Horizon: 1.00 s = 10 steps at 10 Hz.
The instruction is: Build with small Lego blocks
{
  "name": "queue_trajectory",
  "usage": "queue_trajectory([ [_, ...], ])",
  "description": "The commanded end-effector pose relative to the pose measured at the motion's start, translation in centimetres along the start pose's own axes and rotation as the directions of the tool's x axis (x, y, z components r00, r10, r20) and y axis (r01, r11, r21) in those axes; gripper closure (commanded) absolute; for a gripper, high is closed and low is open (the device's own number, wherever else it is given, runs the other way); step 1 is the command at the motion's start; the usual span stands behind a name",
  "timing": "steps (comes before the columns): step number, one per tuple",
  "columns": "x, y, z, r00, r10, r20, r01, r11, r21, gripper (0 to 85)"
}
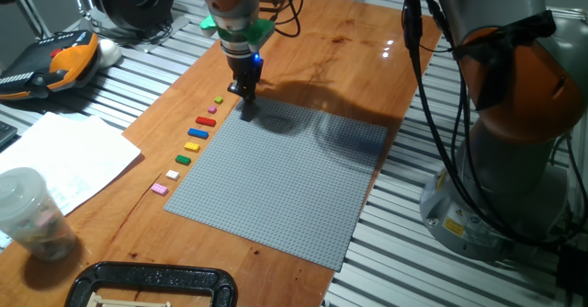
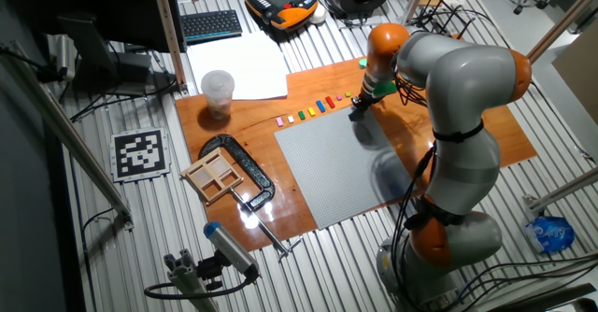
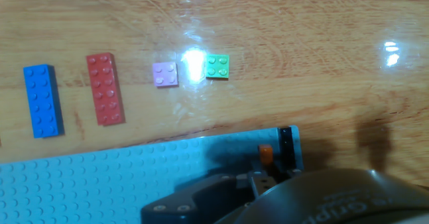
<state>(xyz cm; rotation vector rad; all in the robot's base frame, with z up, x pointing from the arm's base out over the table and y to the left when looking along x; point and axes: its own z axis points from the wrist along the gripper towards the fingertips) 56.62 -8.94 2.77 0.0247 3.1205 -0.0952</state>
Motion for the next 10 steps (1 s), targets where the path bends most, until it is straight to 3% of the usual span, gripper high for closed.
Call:
queue_trajectory([
  [1,0.01,-0.01,0.16,1.000,-0.001,0.001,0.001,1.000,-0.003,68.0],
  [4,0.05,-0.02,0.17,1.000,0.005,-0.005,-0.005,1.000,-0.006,68.0],
  [5,0.05,-0.02,0.16,1.000,0.006,-0.005,-0.006,1.000,-0.006,51.0],
  [10,0.16,-0.02,-0.05,1.000,0.018,-0.010,-0.019,1.000,-0.010,51.0],
])
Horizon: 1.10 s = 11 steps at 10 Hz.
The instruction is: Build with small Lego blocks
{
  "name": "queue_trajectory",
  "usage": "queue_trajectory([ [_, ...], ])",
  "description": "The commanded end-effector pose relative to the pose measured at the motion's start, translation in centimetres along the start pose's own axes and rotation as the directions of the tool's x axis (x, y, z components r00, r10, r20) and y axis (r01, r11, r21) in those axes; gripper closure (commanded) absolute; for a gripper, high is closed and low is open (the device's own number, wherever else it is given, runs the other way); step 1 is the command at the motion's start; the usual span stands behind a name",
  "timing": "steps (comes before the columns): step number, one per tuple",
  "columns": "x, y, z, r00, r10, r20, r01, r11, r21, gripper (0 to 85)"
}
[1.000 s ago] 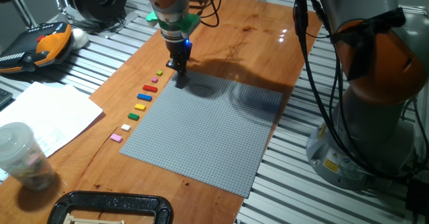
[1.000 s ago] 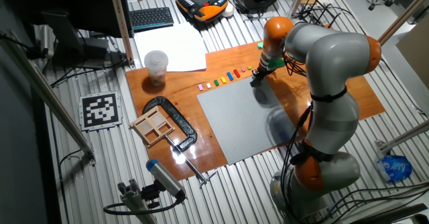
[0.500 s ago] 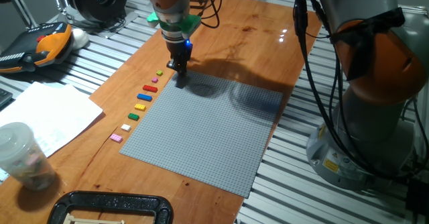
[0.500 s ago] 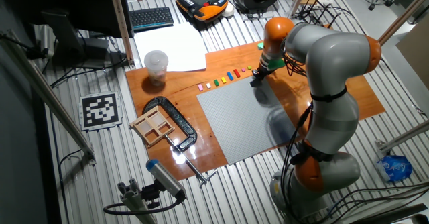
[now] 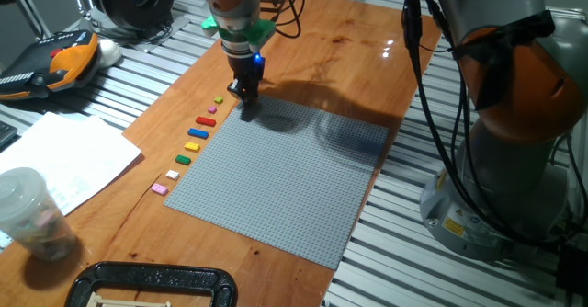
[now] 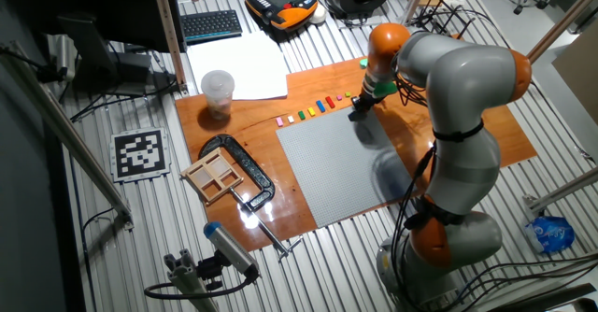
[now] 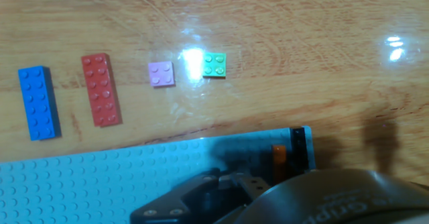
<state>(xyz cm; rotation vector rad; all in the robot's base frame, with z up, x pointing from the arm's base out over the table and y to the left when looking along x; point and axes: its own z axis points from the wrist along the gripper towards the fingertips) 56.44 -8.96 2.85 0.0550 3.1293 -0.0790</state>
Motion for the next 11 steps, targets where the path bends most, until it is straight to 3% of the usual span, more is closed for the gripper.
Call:
queue_trajectory([
  [1,0.0,0.0,0.0,1.000,0.001,0.000,-0.001,1.000,0.000,51.0],
  [7,0.1,0.0,-0.9,1.000,-0.002,-0.011,0.002,1.000,0.008,51.0],
  [11,0.0,0.8,-1.5,1.000,0.013,-0.015,-0.013,1.000,0.010,51.0],
])
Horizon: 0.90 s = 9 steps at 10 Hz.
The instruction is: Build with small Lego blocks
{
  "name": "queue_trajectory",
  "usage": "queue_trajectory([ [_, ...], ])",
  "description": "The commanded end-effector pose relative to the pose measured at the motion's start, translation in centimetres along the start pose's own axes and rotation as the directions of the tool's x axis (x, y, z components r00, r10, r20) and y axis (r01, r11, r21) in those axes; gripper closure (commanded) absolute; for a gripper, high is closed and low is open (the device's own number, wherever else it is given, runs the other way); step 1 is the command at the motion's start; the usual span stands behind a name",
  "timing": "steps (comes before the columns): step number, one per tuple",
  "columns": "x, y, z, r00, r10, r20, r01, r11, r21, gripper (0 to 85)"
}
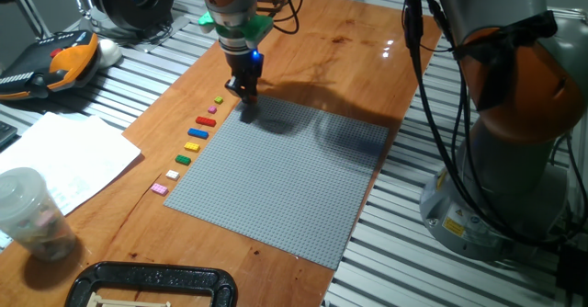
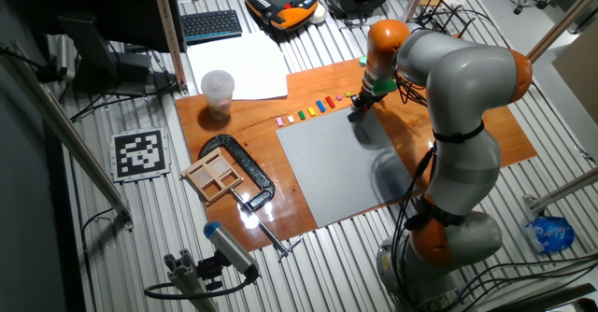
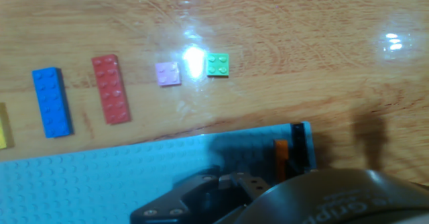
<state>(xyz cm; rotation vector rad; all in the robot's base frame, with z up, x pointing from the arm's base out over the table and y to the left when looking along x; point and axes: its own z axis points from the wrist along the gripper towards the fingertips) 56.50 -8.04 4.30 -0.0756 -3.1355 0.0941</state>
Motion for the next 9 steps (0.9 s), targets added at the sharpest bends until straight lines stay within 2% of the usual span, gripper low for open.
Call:
queue_trajectory([
  [1,-0.1,0.0,0.1,1.000,0.001,0.000,-0.001,1.000,-0.002,51.0],
  [3,-0.6,-0.3,0.6,1.000,-0.009,0.004,0.009,1.000,-0.006,51.0],
  [4,-0.7,-0.4,0.6,1.000,-0.009,0.002,0.009,1.000,-0.008,68.0],
  [7,-0.9,-0.4,1.6,1.000,-0.012,0.007,0.012,1.000,-0.019,68.0],
  [9,-0.9,-0.6,1.5,1.000,-0.018,0.005,0.018,1.000,-0.022,68.0],
])
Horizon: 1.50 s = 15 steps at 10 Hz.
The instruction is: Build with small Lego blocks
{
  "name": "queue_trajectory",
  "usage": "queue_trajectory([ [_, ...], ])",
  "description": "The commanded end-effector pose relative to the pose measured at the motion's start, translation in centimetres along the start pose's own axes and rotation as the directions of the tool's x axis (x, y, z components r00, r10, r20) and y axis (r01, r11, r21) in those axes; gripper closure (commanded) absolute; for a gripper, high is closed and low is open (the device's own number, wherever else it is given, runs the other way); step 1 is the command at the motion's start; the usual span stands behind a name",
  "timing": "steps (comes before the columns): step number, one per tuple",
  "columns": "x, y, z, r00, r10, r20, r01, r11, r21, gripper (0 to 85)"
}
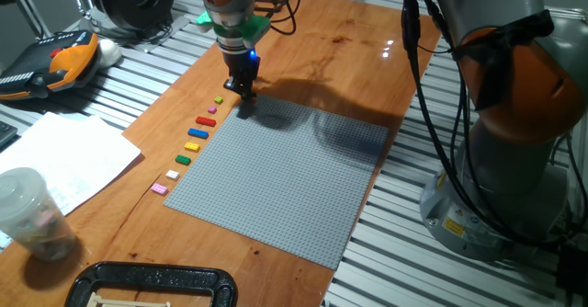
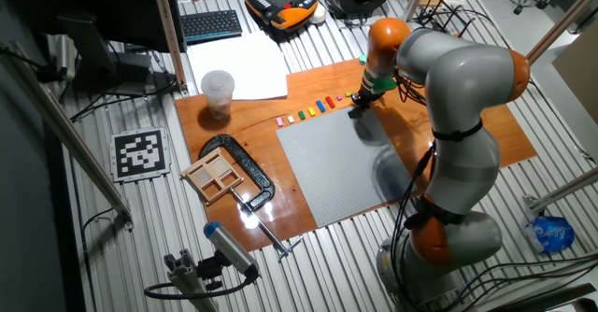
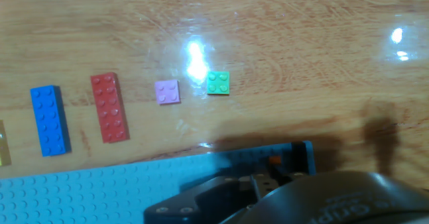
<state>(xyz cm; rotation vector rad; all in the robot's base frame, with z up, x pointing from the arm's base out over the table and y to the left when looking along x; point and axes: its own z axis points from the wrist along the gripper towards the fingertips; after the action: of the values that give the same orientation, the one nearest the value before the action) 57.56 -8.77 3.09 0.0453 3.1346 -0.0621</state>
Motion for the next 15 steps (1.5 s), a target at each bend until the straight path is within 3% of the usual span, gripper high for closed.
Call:
queue_trajectory([
  [1,0.2,-0.1,0.2,1.000,-0.002,-0.005,0.002,1.000,0.002,68.0],
  [6,0.0,-0.8,0.0,1.000,-0.016,-0.013,0.016,1.000,0.003,68.0],
  [10,0.0,-0.1,-1.4,0.999,0.007,-0.037,-0.007,1.000,0.005,68.0],
  [14,-0.6,1.4,-2.3,0.999,0.026,-0.034,-0.026,1.000,0.010,68.0],
  [15,-0.9,1.8,-2.2,0.999,0.029,-0.032,-0.029,1.000,0.005,51.0],
])
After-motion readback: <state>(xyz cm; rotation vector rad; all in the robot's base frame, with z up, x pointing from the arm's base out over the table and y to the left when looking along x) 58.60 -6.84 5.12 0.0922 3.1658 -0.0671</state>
